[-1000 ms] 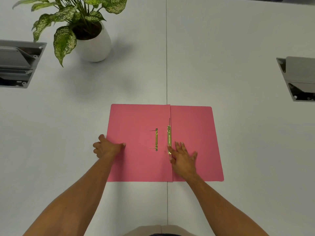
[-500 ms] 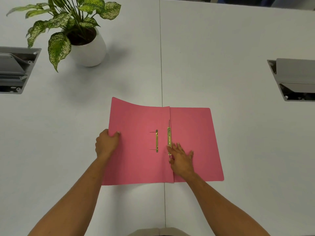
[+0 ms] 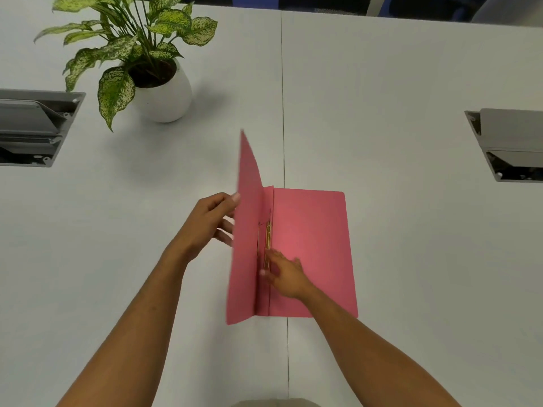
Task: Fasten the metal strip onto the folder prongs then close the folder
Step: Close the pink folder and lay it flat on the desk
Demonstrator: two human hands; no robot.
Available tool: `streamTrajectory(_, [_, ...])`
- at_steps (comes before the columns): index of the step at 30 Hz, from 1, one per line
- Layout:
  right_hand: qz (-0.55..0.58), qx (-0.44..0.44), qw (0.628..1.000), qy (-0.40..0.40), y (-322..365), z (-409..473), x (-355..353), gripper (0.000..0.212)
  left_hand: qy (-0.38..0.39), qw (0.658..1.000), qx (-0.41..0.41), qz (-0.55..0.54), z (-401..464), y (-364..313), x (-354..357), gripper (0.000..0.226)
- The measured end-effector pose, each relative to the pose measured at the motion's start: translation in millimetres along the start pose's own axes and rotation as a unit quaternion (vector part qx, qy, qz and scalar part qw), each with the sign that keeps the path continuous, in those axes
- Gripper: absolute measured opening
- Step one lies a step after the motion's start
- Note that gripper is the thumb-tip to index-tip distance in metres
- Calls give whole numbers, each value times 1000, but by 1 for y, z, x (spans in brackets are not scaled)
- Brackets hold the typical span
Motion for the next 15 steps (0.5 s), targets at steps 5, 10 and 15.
streamTrajectory(5, [319,20,947,-42,16,-7,-28,52,39,999,-19,-10,2,17,31,49])
streamTrajectory(10, [588,13,808,-27,-3,-26,-67,68,107,987,-39,111,4,63,75,57])
streamTrajectory(15, [582,81,802,-107,-48,-49,-94,79,67,981,-75,165,4,108,91,58])
Point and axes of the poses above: each hand's wrist, its own z-axis towards the middle knuckle, its own x-axis out of the palm, y = z × x, the point moved 7 cm from there along z, towards the middle knuckle
